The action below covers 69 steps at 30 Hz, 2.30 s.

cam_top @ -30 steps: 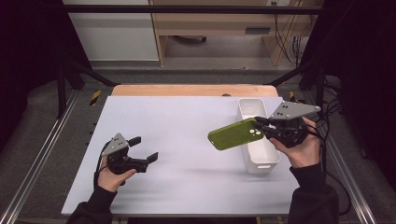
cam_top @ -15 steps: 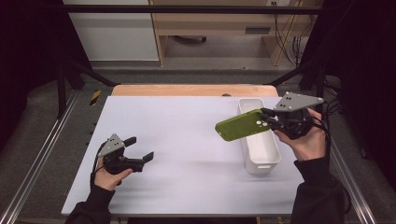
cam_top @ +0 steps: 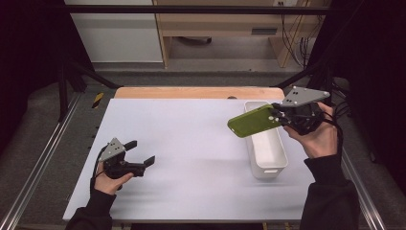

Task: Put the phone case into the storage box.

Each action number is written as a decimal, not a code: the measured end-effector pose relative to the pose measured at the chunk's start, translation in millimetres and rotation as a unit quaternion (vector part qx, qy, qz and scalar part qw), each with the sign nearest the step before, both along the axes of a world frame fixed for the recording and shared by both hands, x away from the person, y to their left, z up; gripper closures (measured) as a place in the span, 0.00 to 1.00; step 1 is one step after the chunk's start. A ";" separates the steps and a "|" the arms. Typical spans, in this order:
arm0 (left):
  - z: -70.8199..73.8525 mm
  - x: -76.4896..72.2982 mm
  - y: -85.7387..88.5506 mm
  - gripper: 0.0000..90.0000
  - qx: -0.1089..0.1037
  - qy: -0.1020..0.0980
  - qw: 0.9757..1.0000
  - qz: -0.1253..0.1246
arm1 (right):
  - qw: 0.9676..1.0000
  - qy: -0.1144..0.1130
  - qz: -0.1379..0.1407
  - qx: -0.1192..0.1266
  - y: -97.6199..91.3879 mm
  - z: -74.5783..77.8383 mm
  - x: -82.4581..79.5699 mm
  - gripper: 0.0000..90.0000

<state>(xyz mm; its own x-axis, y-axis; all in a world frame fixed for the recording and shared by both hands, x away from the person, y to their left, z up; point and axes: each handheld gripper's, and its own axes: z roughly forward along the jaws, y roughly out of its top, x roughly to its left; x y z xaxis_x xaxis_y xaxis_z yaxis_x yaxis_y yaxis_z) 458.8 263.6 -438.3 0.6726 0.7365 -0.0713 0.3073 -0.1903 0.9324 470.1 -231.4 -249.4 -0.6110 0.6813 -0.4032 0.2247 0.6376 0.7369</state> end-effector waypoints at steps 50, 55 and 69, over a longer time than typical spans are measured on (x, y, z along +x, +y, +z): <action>-5.6 3.5 6.6 0.03 0.008 0.002 1.000 0.001 | 0.986 -0.026 -0.033 -0.160 -6.4 11.9 48.3 0.89; -5.8 3.9 6.8 0.03 0.006 0.001 1.000 0.000 | 0.983 -0.024 -0.028 -0.181 -3.9 9.8 55.4 0.89; -9.6 6.1 7.1 0.03 0.009 0.007 1.000 -0.003 | 0.972 -0.014 -0.003 -0.234 2.0 0.3 79.4 0.89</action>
<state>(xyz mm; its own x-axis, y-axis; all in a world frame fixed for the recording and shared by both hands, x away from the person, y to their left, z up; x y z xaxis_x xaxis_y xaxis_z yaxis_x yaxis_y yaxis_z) 464.9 270.7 -447.9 0.6763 0.7336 -0.0666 0.3186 -0.2098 0.9244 549.5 -229.3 -249.1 -0.5921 0.4236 -0.6856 0.2142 0.9028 0.3729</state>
